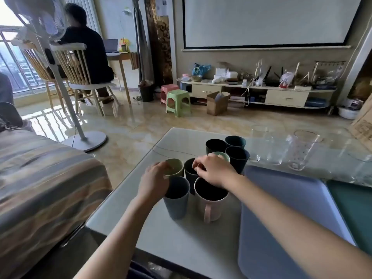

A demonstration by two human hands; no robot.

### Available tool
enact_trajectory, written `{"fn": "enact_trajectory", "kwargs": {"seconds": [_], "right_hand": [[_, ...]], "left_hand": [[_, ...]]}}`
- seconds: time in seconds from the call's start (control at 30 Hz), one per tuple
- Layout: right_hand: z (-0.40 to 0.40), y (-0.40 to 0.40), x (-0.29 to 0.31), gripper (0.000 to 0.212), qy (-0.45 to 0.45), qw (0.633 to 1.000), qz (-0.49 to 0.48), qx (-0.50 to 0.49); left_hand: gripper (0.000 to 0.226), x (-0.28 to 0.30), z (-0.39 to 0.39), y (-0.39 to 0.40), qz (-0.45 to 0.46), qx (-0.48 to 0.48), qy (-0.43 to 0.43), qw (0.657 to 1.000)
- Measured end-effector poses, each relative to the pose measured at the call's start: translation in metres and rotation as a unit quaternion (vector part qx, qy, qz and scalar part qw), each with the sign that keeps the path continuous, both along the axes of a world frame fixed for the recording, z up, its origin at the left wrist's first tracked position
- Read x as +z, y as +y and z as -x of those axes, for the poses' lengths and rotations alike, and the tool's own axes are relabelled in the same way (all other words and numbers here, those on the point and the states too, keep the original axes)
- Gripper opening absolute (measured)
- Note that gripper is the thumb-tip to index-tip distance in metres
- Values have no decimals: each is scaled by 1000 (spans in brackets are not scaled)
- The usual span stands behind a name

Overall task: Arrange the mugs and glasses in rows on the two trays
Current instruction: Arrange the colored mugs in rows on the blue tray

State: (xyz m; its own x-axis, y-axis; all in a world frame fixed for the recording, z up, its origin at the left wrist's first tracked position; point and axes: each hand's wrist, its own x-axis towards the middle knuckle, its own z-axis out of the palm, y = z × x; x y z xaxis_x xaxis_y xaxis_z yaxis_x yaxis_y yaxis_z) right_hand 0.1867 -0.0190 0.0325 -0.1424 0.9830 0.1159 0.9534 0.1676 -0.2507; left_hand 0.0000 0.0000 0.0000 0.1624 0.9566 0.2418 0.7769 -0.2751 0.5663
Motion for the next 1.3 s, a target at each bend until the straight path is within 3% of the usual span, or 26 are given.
{"fn": "enact_trajectory", "kwargs": {"seconds": [0.13, 0.33, 0.5, 0.63, 0.87, 1.0, 1.1, 1.3], "right_hand": [[18, 11, -2, 25, -55, 998, -6, 26], [25, 18, -7, 29, -53, 998, 37, 19], [25, 17, -12, 36, -38, 998, 53, 16], [24, 10, -12, 41, -13, 999, -30, 30], [21, -5, -12, 67, 120, 979, -96, 135], [18, -12, -8, 65, 135, 979, -64, 139], [18, -17, -4, 54, 161, 975, -103, 115], [-1, -28, 11, 42, 142, 966, -182, 118]], "left_hand": [[44, -3, -4, 4, -19, 6, 93, 995], [32, -6, -10, 4, 26, 1, 142, 990], [24, -4, -14, 5, 32, 1, 108, 994], [21, 1, -12, 8, 16, 26, 82, 996], [12, 24, -7, 7, -63, 100, 8, 993], [10, 39, -10, -4, -160, 133, -30, 978], [13, 46, -14, -9, -197, 141, -55, 969], [15, 54, -28, -14, -258, 48, -90, 961]]}}
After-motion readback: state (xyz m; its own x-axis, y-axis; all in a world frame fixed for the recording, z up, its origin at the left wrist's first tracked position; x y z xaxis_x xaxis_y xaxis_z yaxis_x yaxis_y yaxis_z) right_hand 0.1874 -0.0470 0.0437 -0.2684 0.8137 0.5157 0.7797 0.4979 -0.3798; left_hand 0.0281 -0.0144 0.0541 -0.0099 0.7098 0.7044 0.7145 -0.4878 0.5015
